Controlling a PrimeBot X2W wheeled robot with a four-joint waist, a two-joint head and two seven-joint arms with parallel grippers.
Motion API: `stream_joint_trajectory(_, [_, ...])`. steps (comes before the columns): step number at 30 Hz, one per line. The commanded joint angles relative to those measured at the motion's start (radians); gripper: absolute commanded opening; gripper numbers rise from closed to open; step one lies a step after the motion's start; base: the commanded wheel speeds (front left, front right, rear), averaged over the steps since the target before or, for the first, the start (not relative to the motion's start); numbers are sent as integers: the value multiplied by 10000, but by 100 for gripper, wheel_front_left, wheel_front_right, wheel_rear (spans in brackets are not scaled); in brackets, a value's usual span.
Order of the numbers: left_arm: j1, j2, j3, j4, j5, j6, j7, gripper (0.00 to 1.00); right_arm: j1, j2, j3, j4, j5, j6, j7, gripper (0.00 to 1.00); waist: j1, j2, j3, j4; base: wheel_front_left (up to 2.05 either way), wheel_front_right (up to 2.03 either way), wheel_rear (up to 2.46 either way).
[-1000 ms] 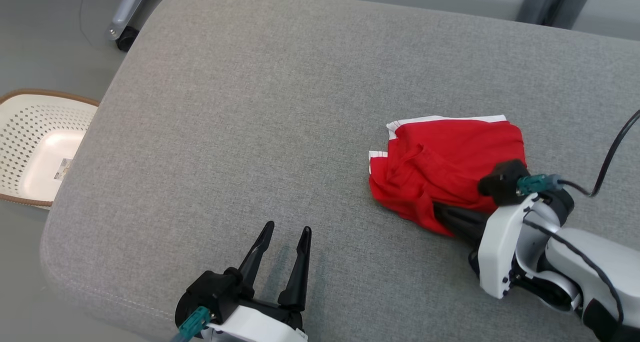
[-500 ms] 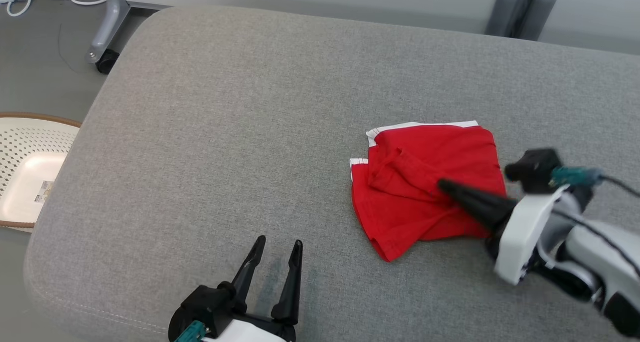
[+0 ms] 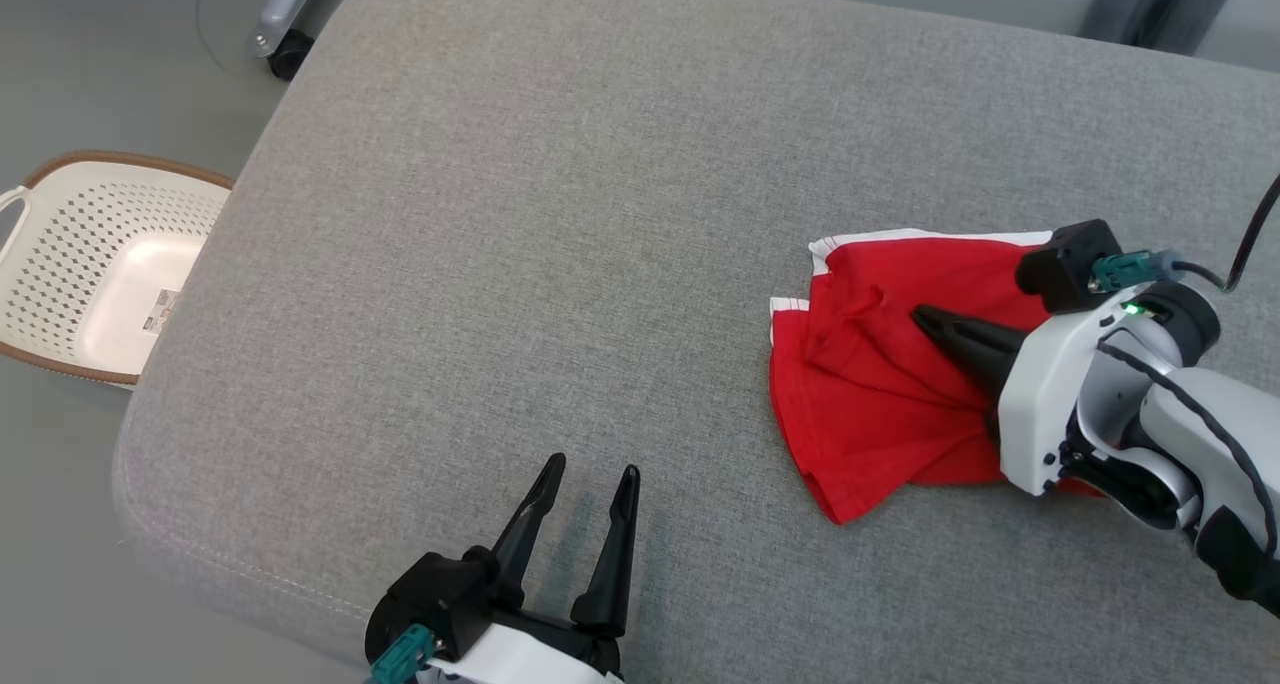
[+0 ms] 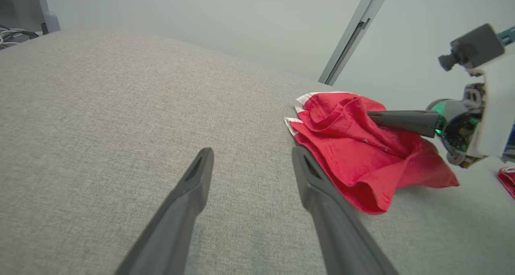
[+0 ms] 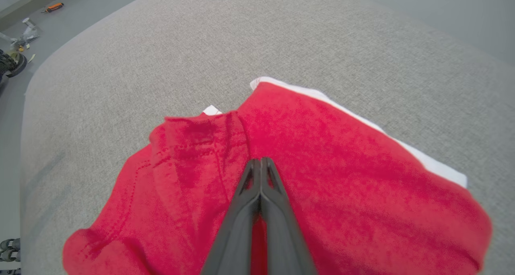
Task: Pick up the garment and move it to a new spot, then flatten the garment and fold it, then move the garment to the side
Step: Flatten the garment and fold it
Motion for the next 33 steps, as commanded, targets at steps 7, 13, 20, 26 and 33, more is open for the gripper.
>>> stream_joint_trajectory(7, [53, 33, 257, 26, 91, 27, -18, 100, 265, -147, 376, -706, 114, 1, -83, 0, 0, 0, -246, -142, 0, 0, 0])
stream_joint_trajectory(13, [-43, 35, 315, 62, 175, -31, -18, 100, 650, -177, 485, -1149, 51, 1, 26, 0, 0, 0, -296, -344, 0, 0, 0])
stream_joint_trajectory(20, [62, 33, 345, 152, 263, -88, -18, 100, 1128, 180, 524, -1061, 66, 1, -110, 0, 0, 0, -419, -468, 0, 0, 0])
stream_joint_trajectory(26, [148, 35, 434, 231, 325, -101, -18, 100, 1563, 583, 529, -904, 65, 1, -261, 0, 0, 0, -629, -583, 0, 0, 0])
stream_joint_trajectory(33, [318, 33, 551, 198, 405, -110, -18, 100, 1256, 527, 411, -1179, 208, 1, -922, 0, 0, 0, -803, -756, 0, 0, 0])
